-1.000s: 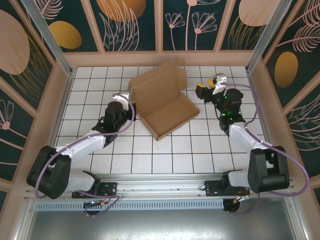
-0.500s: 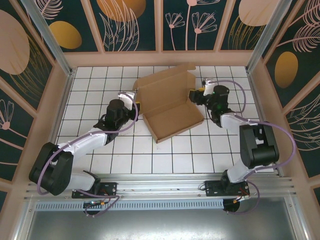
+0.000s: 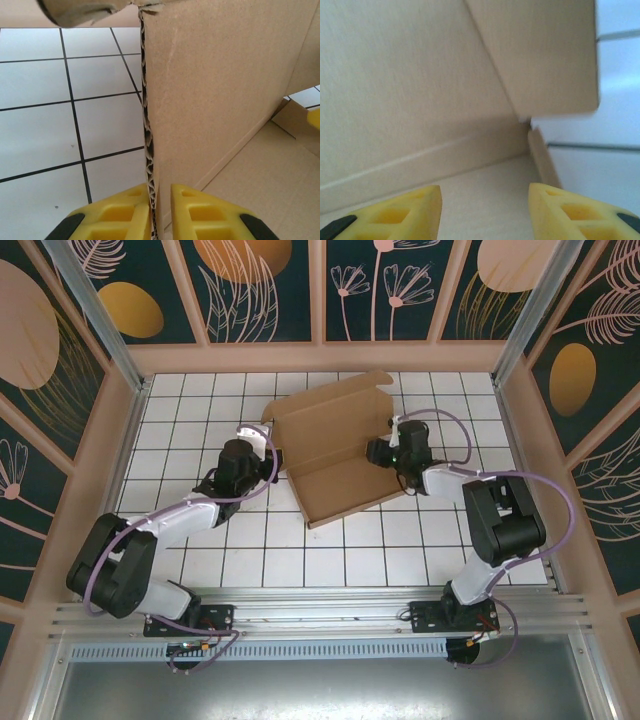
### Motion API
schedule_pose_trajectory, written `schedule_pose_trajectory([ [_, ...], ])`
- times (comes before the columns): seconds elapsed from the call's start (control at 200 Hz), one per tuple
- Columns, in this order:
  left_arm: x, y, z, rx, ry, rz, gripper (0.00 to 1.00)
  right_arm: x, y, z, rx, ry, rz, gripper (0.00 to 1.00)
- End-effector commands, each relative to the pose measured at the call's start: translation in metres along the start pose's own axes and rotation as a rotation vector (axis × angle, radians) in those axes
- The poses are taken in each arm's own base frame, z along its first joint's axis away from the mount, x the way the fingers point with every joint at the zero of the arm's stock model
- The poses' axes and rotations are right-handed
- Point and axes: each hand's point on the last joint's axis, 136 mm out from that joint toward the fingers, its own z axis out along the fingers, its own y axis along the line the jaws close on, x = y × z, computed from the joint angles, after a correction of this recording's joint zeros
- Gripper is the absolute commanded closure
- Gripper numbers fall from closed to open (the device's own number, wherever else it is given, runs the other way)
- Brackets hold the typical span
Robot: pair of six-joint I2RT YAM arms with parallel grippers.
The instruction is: Fold the paper box
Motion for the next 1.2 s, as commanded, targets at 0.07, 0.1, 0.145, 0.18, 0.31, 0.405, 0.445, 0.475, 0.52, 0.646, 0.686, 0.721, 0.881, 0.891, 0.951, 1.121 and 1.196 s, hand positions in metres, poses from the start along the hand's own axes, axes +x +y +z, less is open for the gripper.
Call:
schedule_pose_trajectory([
  [0.07, -0.020, -0.007, 0.006, 0.041, -0.067, -0.052, 0.82, 0.047, 0.045, -0.013, -0.153, 0.099, 0.142, 0.50],
  [0.1, -0.021, -0.005, 0.006, 0.029, -0.071, -0.054, 0.82, 0.055, 0.053, -0.014, -0.178, 0.114, 0.140, 0.50],
  [0.145, -0.022, -0.001, 0.006, 0.006, -0.077, -0.056, 0.81, 0.066, 0.067, -0.015, -0.223, 0.141, 0.136, 0.49],
  [0.18, -0.023, 0.002, 0.005, -0.016, -0.083, -0.058, 0.81, 0.073, 0.077, -0.016, -0.259, 0.160, 0.132, 0.49],
  [0.31, -0.027, 0.016, 0.002, -0.100, -0.087, -0.048, 0.83, 0.083, 0.092, -0.023, -0.300, 0.186, 0.124, 0.48],
  [0.405, -0.026, 0.027, -0.002, -0.164, -0.085, -0.039, 0.85, 0.064, 0.083, -0.035, -0.275, 0.124, 0.098, 0.47],
  [0.445, -0.025, 0.032, -0.003, -0.183, -0.085, -0.036, 0.85, 0.049, 0.085, -0.044, -0.297, 0.087, 0.077, 0.46],
  [0.475, -0.025, 0.034, -0.004, -0.192, -0.085, -0.034, 0.86, 0.037, 0.090, -0.053, -0.328, 0.055, 0.043, 0.46],
  [0.52, -0.024, 0.036, -0.004, -0.195, -0.084, -0.030, 0.86, 0.019, 0.102, -0.069, -0.376, -0.009, -0.035, 0.44],
  [0.646, -0.024, 0.036, -0.004, -0.191, -0.086, -0.020, 0.87, -0.039, 0.117, -0.113, -0.389, -0.261, -0.245, 0.44],
  [0.686, -0.024, 0.036, -0.003, -0.190, -0.086, -0.019, 0.87, -0.057, 0.115, -0.124, -0.364, -0.348, -0.305, 0.44],
  [0.721, -0.025, 0.036, -0.003, -0.191, -0.089, -0.020, 0.87, -0.073, 0.112, -0.135, -0.356, -0.417, -0.337, 0.45],
  [0.881, -0.029, 0.033, -0.006, -0.174, -0.101, -0.013, 0.87, -0.123, 0.075, -0.157, -0.321, -0.598, -0.432, 0.48],
  [0.891, -0.029, 0.033, -0.006, -0.173, -0.102, -0.012, 0.87, -0.125, 0.073, -0.157, -0.314, -0.606, -0.443, 0.48],
  [0.951, -0.031, 0.033, -0.008, -0.175, -0.109, -0.010, 0.86, -0.134, 0.061, -0.152, -0.302, -0.623, -0.496, 0.46],
  [1.121, -0.032, 0.032, -0.011, -0.172, -0.118, -0.003, 0.86, -0.151, 0.039, -0.148, -0.431, -0.654, -0.539, 0.44],
  [1.196, -0.032, 0.031, -0.010, -0.163, -0.119, 0.001, 0.87, -0.150, 0.038, -0.148, -0.549, -0.650, -0.542, 0.42],
])
